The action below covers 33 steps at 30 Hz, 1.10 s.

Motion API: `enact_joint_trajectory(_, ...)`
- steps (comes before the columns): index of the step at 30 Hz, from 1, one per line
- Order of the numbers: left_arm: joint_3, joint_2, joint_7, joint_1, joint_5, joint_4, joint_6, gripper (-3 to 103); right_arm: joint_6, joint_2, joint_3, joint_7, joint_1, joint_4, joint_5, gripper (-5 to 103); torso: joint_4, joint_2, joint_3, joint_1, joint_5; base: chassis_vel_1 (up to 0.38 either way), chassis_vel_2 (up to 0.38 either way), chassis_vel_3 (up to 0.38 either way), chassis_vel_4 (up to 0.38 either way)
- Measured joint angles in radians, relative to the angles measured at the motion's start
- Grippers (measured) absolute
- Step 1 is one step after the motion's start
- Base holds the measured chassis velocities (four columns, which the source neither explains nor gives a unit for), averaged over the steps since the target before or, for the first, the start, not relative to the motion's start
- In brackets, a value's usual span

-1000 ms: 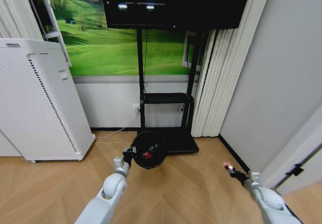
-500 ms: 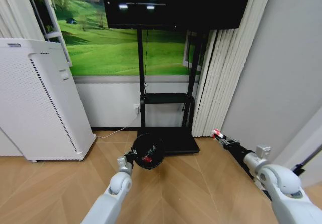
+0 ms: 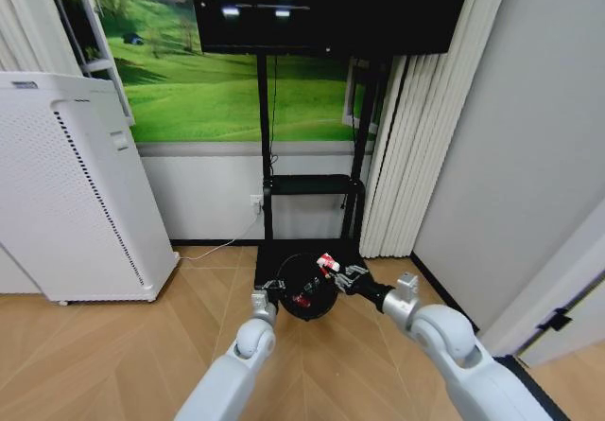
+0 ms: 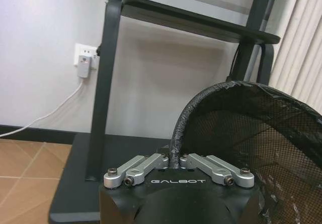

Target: Pick up the trash bin and place the garbage on the floor into it.

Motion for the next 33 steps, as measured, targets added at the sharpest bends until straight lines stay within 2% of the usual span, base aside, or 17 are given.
enact_joint_trajectory(2, 0.003, -0.01, 0.002, -0.002, 0.002, 0.007, 0.0, 4, 0.008, 0.003, -0.023, 0.009, 0.008, -0.017, -0.017, 22, 0.0, 0.0, 0.0, 0.0, 0.0, 0.0, 0.0, 0.0, 0.0)
enact_joint_trajectory(4, 0.004, -0.021, 0.006, -0.003, 0.009, 0.017, -0.002, 4, 0.015, 0.006, -0.05, 0.021, 0.015, -0.033, -0.036, 26, 0.0001, 0.0, 0.0, 0.0, 0.0, 0.0, 0.0, 0.0, 0.0)
enact_joint_trajectory(6, 0.006, -0.037, 0.01, -0.004, 0.018, 0.028, -0.005, 4, 0.032, 0.018, -0.079, 0.046, 0.028, -0.068, -0.063, 37, 0.0001, 0.0, 0.0, 0.0, 0.0, 0.0, 0.0, 0.0, 0.0)
enact_joint_trajectory(7, 0.006, -0.037, 0.01, -0.004, 0.018, 0.028, -0.005, 4, 0.032, 0.018, -0.079, 0.046, 0.028, -0.068, -0.063, 37, 0.0001, 0.0, 0.0, 0.0, 0.0, 0.0, 0.0, 0.0, 0.0)
enact_joint_trajectory(10, 0.006, -0.04, 0.012, -0.005, 0.021, 0.029, -0.006, 4, 0.041, 0.023, -0.075, 0.056, 0.039, -0.087, -0.071, 53, 0.0001, 0.0, 0.0, 0.0, 0.0, 0.0, 0.0, 0.0, 0.0)
enact_joint_trajectory(13, 0.002, -0.04, 0.013, -0.005, 0.023, 0.029, -0.006, 4, 0.041, 0.018, -0.064, 0.058, 0.041, -0.087, -0.071, 58, 0.0001, 0.0, 0.0, 0.0, -0.0001, 0.0, 0.0, 0.0, 0.0)
enact_joint_trajectory(14, -0.001, -0.04, 0.014, -0.005, 0.024, 0.029, -0.006, 4, 0.042, 0.017, -0.057, 0.06, 0.041, -0.087, -0.07, 70, 0.0001, 0.0, 0.0, 0.0, 0.0, 0.0, 0.0, 0.0, 0.0)
enact_joint_trajectory(15, -0.001, -0.04, 0.014, -0.005, 0.024, 0.029, -0.006, 4, 0.042, 0.017, -0.057, 0.06, 0.041, -0.087, -0.07, 70, 0.0001, 0.0, 0.0, 0.0, 0.0, 0.0, 0.0, 0.0, 0.0)
enact_joint_trajectory(17, -0.007, -0.04, 0.014, -0.003, 0.026, 0.029, -0.007, 4, 0.063, 0.017, -0.035, 0.062, 0.038, -0.092, -0.064, 80, 0.0002, 0.0, 0.0, 0.0, 0.0, 0.0, 0.0, 0.0, 0.0)
enact_joint_trajectory(19, -0.012, -0.039, 0.014, 0.002, 0.03, 0.025, -0.007, 4, 0.069, 0.02, -0.015, 0.071, 0.034, -0.094, -0.052, 80, 0.0001, 0.0, 0.0, 0.0, 0.0, 0.0, 0.0, 0.0, 0.0)
enact_joint_trajectory(20, -0.019, -0.034, 0.014, 0.011, 0.037, 0.018, -0.008, 4, 0.072, 0.024, 0.009, 0.09, 0.028, -0.096, -0.034, 85, 0.0, 0.0, 0.0, 0.0, -0.0001, 0.0, 0.0, 0.0, 0.0)
enact_joint_trajectory(21, -0.019, -0.034, 0.014, 0.011, 0.037, 0.018, -0.008, 4, 0.072, 0.024, 0.009, 0.09, 0.028, -0.096, -0.034, 85, 0.0, 0.0, 0.0, 0.0, -0.0001, 0.0, 0.0, 0.0, 0.0)
enact_joint_trajectory(24, -0.063, -0.013, 0.013, 0.048, 0.061, -0.009, -0.009, 4, 0.087, 0.035, 0.093, 0.144, 0.012, -0.116, 0.01, 99, 0.0003, 0.0, 0.0, 0.0, -0.0001, 0.0, 0.0, 0.0, 0.0)
enact_joint_trajectory(25, -0.063, -0.013, 0.013, 0.048, 0.061, -0.009, -0.009, 4, 0.087, 0.035, 0.093, 0.144, 0.012, -0.116, 0.01, 99, 0.0003, 0.0, 0.0, 0.0, -0.0001, 0.0, 0.0, 0.0, 0.0)
enact_joint_trajectory(28, -0.103, 0.018, 0.012, 0.076, 0.064, -0.045, -0.008, 4, 0.088, 0.052, 0.185, 0.159, -0.009, -0.136, 0.027, 100, 0.0002, 0.0, 0.0, 0.0, -0.0002, 0.0, 0.0, 0.0, 0.0)
enact_joint_trajectory(31, -0.14, 0.098, 0.014, 0.115, 0.043, -0.116, 0.002, 4, 0.099, 0.083, 0.267, 0.24, -0.042, -0.157, 0.001, 100, 0.0001, 0.0, 0.0, 0.0, 0.0, 0.0, 0.0, 0.0, 0.0)
enact_joint_trajectory(33, -0.153, 0.122, 0.014, 0.134, 0.035, -0.148, 0.006, 4, 0.115, 0.085, 0.279, 0.269, -0.056, -0.167, -0.024, 100, 0.0005, 0.0, 0.0, 0.0, -0.0002, 0.0, 0.0, 0.0, 0.0)
